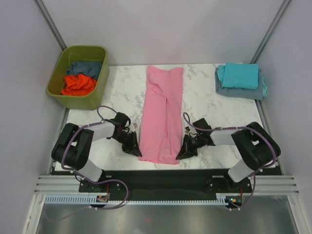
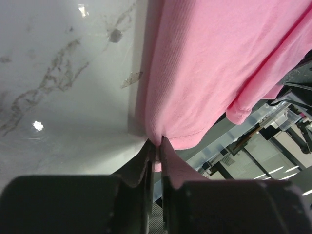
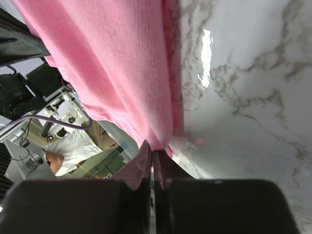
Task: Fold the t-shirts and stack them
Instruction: Fold the tshirt
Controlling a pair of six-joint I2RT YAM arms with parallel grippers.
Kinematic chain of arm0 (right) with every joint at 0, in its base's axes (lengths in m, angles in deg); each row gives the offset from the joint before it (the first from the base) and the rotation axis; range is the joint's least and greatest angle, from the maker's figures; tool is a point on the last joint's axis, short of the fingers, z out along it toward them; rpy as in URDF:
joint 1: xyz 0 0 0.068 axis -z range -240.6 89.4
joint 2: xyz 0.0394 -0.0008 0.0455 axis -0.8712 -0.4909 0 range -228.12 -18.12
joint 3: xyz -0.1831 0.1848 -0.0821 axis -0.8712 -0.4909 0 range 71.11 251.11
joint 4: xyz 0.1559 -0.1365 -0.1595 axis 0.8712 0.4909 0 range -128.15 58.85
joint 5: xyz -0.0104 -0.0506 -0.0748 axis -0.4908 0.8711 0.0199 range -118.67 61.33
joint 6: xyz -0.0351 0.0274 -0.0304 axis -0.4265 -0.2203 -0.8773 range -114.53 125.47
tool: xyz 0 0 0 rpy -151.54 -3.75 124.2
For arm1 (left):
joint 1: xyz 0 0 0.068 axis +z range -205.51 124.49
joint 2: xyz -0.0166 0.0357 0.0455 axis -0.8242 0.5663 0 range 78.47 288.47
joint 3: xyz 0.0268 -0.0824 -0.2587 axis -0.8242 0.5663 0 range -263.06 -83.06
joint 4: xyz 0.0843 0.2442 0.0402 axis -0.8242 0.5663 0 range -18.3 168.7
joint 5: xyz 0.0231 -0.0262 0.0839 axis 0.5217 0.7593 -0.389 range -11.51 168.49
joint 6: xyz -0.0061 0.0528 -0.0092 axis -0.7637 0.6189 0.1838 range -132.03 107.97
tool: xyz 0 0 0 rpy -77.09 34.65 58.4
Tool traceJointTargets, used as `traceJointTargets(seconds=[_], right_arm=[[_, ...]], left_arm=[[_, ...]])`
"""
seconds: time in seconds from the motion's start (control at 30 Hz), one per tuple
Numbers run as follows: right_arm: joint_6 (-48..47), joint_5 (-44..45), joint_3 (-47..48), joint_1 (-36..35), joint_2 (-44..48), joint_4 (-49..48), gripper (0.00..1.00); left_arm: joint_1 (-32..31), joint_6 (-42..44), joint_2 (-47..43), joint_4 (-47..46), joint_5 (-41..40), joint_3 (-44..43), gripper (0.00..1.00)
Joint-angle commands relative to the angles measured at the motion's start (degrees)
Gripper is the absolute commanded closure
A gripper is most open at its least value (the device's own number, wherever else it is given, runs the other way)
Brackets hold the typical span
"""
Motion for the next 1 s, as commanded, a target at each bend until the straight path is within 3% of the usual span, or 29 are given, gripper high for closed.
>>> traceJointTargets(seconds=[0.0, 0.03, 0.2, 0.4, 0.53, 0.97], right_arm=[[1.9, 1.7, -1.1, -0.3, 1.3, 1.5, 1.00], [1.8, 1.7, -0.8, -0.2, 1.9, 1.5, 1.00], [-2.8, 1.6, 2.6, 1.2, 5.0, 4.6, 1.00], [-11.1, 6.1, 13.1, 4.7, 12.6, 11.6, 1.00], [-14.6, 7.2, 19.6, 8.1, 11.6, 15.3, 1.00], [-18.6, 9.4, 43.1, 16.5, -9.5, 8.9, 1.00]], left_arm=[[-0.8, -2.2, -0.1, -1.9, 2.4, -1.0, 0.90], [-0.8, -2.2, -0.3, -1.7, 2.3, -1.1, 0.98], [-0.9, -0.9, -3.4, -0.5, 3.0, -2.8, 0.98], [-0.8, 5.3, -6.3, 3.9, 0.3, -14.3, 0.98], [-0.3, 8.9, -4.6, 5.6, -0.6, -22.5, 0.98], [5.8, 13.9, 22.3, 8.3, -3.6, -56.9, 0.98]])
